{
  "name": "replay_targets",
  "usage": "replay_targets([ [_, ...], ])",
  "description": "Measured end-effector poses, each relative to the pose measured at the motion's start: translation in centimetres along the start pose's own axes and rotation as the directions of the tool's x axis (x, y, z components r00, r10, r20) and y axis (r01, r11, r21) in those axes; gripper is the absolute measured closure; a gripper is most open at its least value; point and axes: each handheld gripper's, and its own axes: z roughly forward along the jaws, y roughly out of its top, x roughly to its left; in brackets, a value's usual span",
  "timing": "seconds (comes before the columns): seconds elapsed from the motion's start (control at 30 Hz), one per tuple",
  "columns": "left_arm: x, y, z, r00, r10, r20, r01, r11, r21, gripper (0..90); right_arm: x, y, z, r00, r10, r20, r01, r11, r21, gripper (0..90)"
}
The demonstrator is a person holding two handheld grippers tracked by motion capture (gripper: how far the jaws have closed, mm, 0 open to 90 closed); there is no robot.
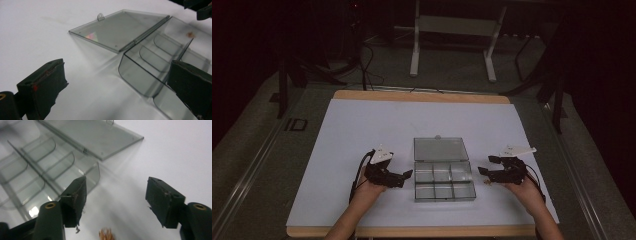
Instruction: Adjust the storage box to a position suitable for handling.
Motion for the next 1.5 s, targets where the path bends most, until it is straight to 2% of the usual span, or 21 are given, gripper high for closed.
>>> replay_targets([
  [0.2, -0.5, -1.0, -0.6, 0.9999, 0.005, 0.011, -0.005, 1.0000, 0.000, 2.6, 0.1, -2.1, -0.4, 0.9995, -0.031, -0.001, 0.031, 0.999, 0.043, 44.0],
  [0.33, -0.9, -1.6, -0.9, 0.9998, 0.018, 0.012, -0.018, 0.9998, -0.003, 2.6, 0.4, -3.3, -0.4, 0.9980, -0.063, -0.002, 0.063, 0.995, 0.072, 53.3],
  [0.53, -1.0, -2.4, -1.0, 0.9995, 0.032, -0.003, -0.032, 0.9994, -0.009, 2.6, 0.5, -4.1, 0.0, 0.9957, -0.091, 0.015, 0.089, 0.991, 0.095, 62.2],
  [0.63, -1.2, -2.6, -1.2, 0.9990, 0.044, -0.005, -0.044, 0.9990, -0.011, 2.6, 0.7, -4.2, 0.3, 0.9933, -0.113, 0.022, 0.110, 0.988, 0.110, 66.1],
  [0.73, -1.3, -2.9, -1.4, 0.9994, 0.035, -0.007, -0.035, 0.9990, -0.028, 2.6, 0.7, -4.1, 0.4, 0.9919, -0.126, 0.016, 0.123, 0.985, 0.117, 70.4],
  [0.77, -1.3, -3.0, -1.5, 0.9993, 0.036, -0.012, -0.036, 0.9988, -0.032, 2.6, 0.7, -4.0, 0.4, 0.9925, -0.122, 0.006, 0.120, 0.985, 0.121, 74.5],
  [0.87, -1.4, -3.2, -1.7, 0.9992, 0.035, -0.021, -0.036, 0.9985, -0.041, 2.6, 0.8, -4.0, 0.5, 0.9924, -0.123, -0.003, 0.123, 0.985, 0.125, 78.1],
  [0.93, -1.3, -3.5, -1.8, 0.9996, 0.020, -0.021, -0.021, 0.9988, -0.045, 2.6, 0.8, -4.0, 0.5, 0.9936, -0.113, -0.009, 0.113, 0.985, 0.127, 83.8],
  [1.2, -1.4, -3.7, -1.7, 0.9995, 0.030, -0.013, -0.030, 0.9982, -0.052, 2.6, 0.8, -3.5, 0.5, 0.9936, -0.112, -0.011, 0.113, 0.982, 0.152, 87.7],
  [1.27, -1.4, -3.7, -1.7, 0.9996, 0.026, -0.014, -0.027, 0.9981, -0.055, 2.6, 0.7, -3.2, 0.2, 0.9948, -0.101, -0.015, 0.102, 0.985, 0.138, 88.3],
  [1.5, -1.2, -3.9, -1.8, 0.9996, 0.020, -0.018, -0.021, 0.9981, -0.057, 2.6, 0.5, -2.2, -1.2, 0.9943, -0.106, -0.007, 0.106, 0.988, 0.113, 88.4],
])
